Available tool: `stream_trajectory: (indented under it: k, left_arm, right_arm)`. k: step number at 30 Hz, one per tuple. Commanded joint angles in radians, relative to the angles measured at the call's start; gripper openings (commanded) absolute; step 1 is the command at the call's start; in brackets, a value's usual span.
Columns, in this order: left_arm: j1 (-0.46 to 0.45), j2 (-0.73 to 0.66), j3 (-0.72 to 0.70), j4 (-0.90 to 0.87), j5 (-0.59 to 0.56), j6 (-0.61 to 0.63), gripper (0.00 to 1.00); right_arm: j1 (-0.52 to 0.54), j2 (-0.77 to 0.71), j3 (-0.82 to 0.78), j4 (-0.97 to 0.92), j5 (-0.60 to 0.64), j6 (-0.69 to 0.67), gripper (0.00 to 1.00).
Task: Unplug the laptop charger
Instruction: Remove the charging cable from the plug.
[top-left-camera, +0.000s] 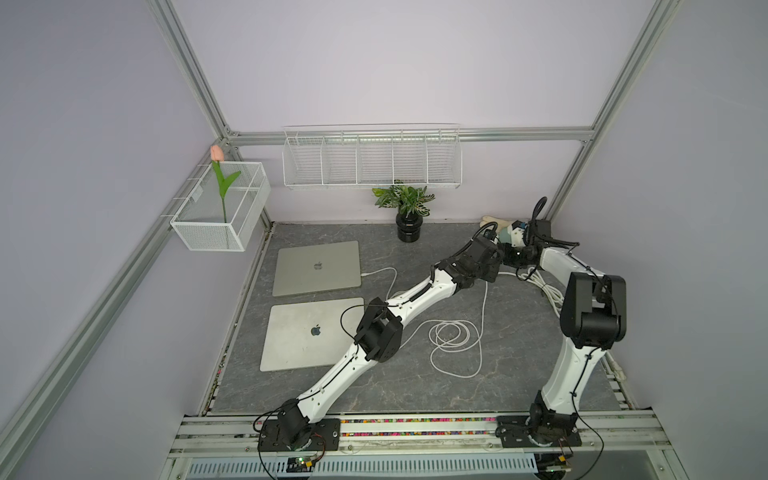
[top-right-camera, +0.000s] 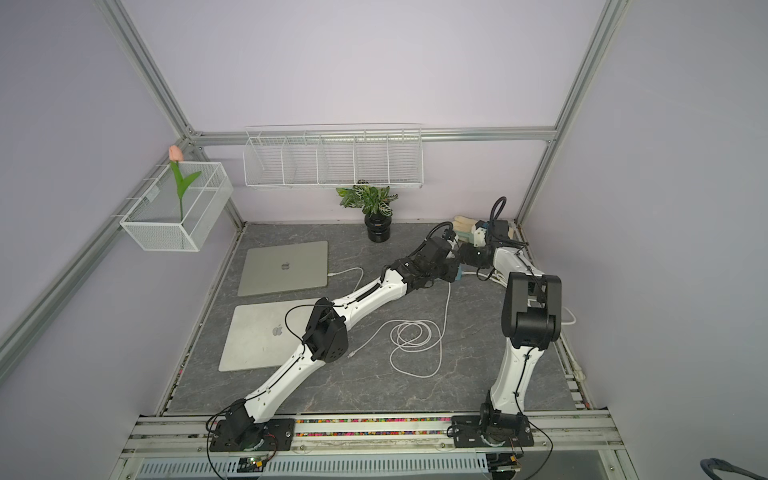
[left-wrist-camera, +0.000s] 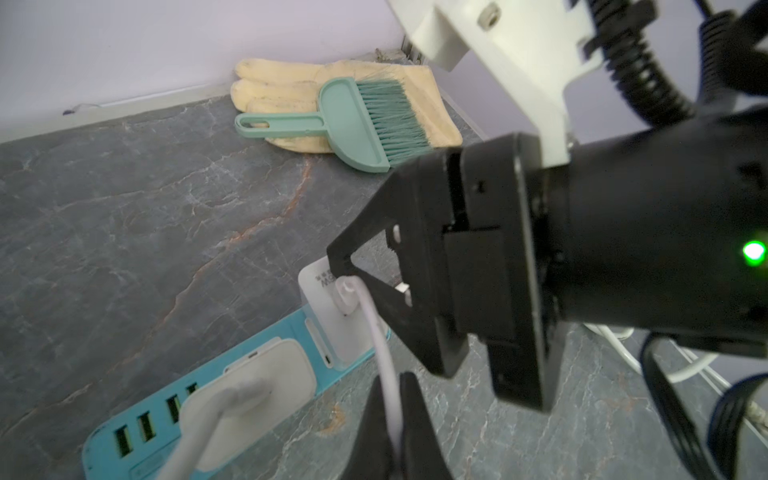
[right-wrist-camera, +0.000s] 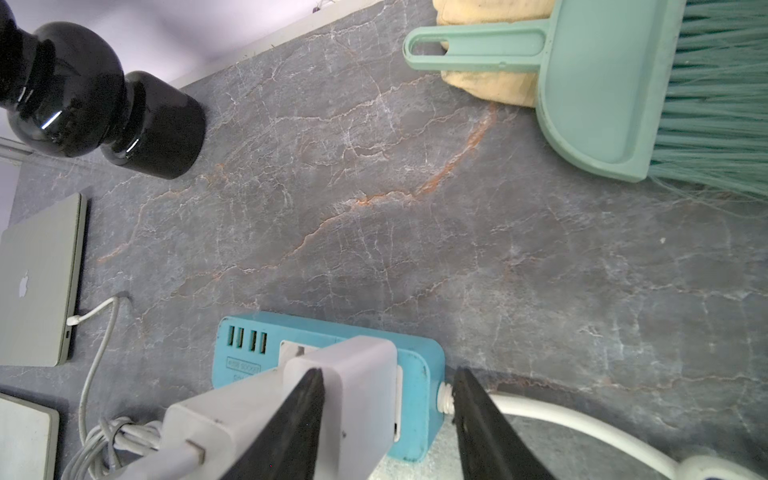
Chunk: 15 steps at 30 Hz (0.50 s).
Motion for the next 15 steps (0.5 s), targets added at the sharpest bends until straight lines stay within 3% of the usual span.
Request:
stream_trajectory:
  k: [1, 15]
  left_arm:
    - [0.004, 0.008, 0.028, 0.036, 0.012, 0.005, 0.00]
    - [0.004, -0.038, 0.053, 0.110, -0.003, 0.058, 0.00]
  right_arm:
    - [0.017, 0.052, -0.058, -0.130, 0.066, -0.029, 0.52]
    - [0.020, 0.056, -0.053, -0.173, 0.100, -0.032, 0.51]
